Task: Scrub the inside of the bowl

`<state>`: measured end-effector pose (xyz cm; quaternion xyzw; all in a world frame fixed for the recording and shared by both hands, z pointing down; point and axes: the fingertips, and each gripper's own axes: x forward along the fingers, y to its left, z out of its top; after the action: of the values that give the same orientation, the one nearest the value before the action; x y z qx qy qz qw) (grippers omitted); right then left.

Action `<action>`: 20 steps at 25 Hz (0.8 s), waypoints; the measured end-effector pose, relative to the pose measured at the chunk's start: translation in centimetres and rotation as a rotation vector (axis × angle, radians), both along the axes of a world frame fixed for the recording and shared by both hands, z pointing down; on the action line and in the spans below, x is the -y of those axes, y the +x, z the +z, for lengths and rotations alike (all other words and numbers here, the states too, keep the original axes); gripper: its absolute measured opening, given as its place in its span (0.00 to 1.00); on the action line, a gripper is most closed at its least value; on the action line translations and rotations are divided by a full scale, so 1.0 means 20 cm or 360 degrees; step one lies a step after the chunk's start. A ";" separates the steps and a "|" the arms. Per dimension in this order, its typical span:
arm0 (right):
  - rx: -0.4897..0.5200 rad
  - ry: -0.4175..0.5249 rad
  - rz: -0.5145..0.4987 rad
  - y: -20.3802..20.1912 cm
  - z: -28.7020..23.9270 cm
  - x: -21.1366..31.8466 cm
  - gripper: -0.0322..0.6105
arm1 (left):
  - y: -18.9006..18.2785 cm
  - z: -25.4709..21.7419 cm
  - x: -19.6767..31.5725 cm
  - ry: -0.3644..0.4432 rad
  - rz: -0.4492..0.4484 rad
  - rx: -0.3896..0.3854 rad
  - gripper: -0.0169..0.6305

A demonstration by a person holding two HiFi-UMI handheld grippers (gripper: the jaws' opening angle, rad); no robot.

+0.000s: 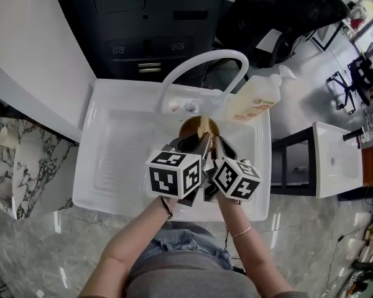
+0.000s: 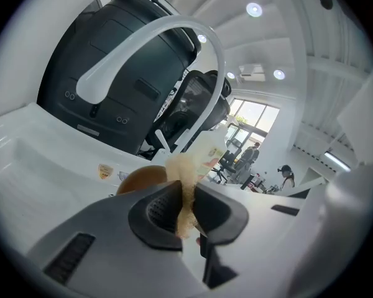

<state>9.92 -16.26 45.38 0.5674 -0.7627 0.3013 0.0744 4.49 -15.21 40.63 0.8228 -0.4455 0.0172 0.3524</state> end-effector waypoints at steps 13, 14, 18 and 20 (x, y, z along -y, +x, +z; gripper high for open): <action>-0.0005 0.0004 0.0022 0.01 0.01 0.02 0.08 | -0.01 0.18 -0.03 -0.0185 -0.0011 -0.0067 0.10; -0.0009 0.0000 0.0024 0.01 0.01 0.02 0.08 | -0.02 0.20 -0.04 -0.0195 -0.0003 -0.0045 0.10; -0.0021 -0.0011 0.0013 0.01 0.02 0.03 0.08 | -0.10 0.24 -0.05 -0.0211 0.0039 0.0067 0.10; -0.0034 -0.0016 0.0009 0.01 0.02 0.03 0.08 | -0.14 0.25 -0.06 -0.0212 0.0051 0.0125 0.10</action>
<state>10.03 -16.86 45.82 0.5725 -0.7587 0.2992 0.0846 1.74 -14.08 45.63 0.8032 -0.4437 0.0848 0.3883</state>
